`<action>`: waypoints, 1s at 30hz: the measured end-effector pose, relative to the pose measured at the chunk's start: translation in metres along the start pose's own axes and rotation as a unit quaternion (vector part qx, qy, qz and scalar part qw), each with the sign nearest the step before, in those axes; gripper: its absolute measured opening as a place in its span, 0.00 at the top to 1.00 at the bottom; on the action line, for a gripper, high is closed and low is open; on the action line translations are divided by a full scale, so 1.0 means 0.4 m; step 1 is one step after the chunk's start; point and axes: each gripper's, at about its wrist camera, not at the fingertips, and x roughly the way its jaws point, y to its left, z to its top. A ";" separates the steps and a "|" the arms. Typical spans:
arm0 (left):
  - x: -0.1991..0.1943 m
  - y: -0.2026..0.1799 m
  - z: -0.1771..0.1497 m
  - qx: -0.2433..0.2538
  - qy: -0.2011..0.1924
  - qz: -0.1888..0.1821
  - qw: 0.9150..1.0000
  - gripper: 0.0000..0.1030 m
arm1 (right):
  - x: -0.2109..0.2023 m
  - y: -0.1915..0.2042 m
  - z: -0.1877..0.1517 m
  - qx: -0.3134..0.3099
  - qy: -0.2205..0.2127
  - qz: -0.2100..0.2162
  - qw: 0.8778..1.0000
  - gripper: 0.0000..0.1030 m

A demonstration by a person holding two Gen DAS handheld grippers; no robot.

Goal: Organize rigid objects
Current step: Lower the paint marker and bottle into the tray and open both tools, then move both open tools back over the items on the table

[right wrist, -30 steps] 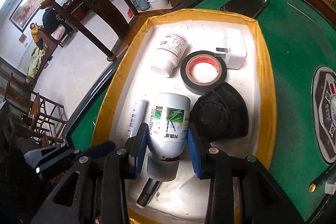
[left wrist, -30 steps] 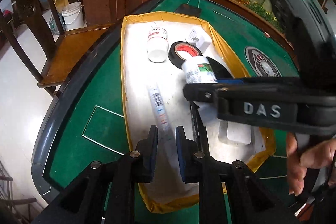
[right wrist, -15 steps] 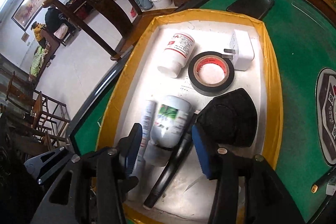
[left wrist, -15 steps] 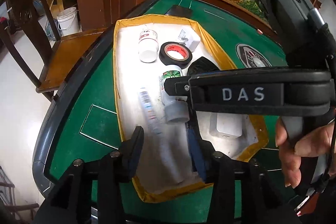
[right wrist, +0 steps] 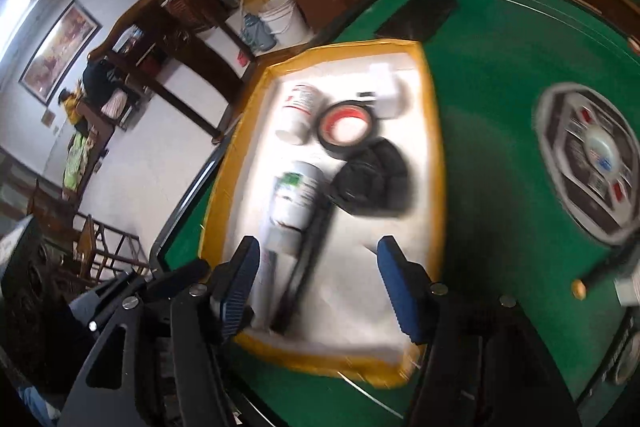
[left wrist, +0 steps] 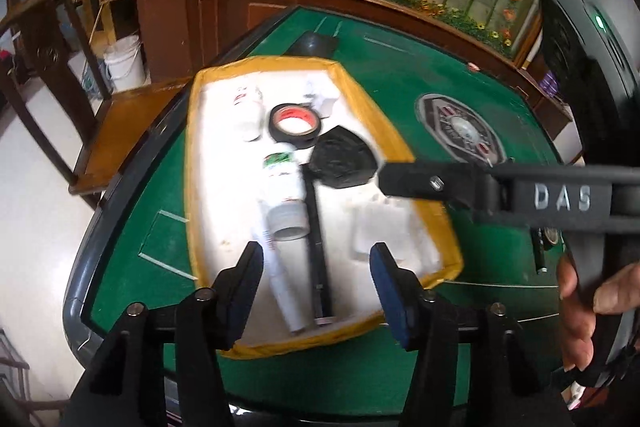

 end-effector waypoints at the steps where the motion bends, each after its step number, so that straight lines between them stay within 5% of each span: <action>1: -0.001 -0.018 0.001 0.005 -0.002 -0.002 1.000 0.42 | -0.015 -0.014 -0.011 0.005 -0.005 -0.007 1.000 0.41; 14: 0.062 -0.339 0.008 0.084 0.022 -0.069 0.994 0.42 | -0.265 -0.351 -0.213 0.143 -0.060 -0.097 0.983 0.42; 23: 0.145 -0.617 -0.022 0.161 0.077 -0.118 0.977 0.42 | -0.446 -0.585 -0.385 0.231 -0.094 -0.138 0.958 0.39; 30: 0.224 -0.731 -0.030 0.186 0.120 -0.106 0.969 0.42 | -0.515 -0.717 -0.494 0.297 -0.101 -0.130 0.941 0.37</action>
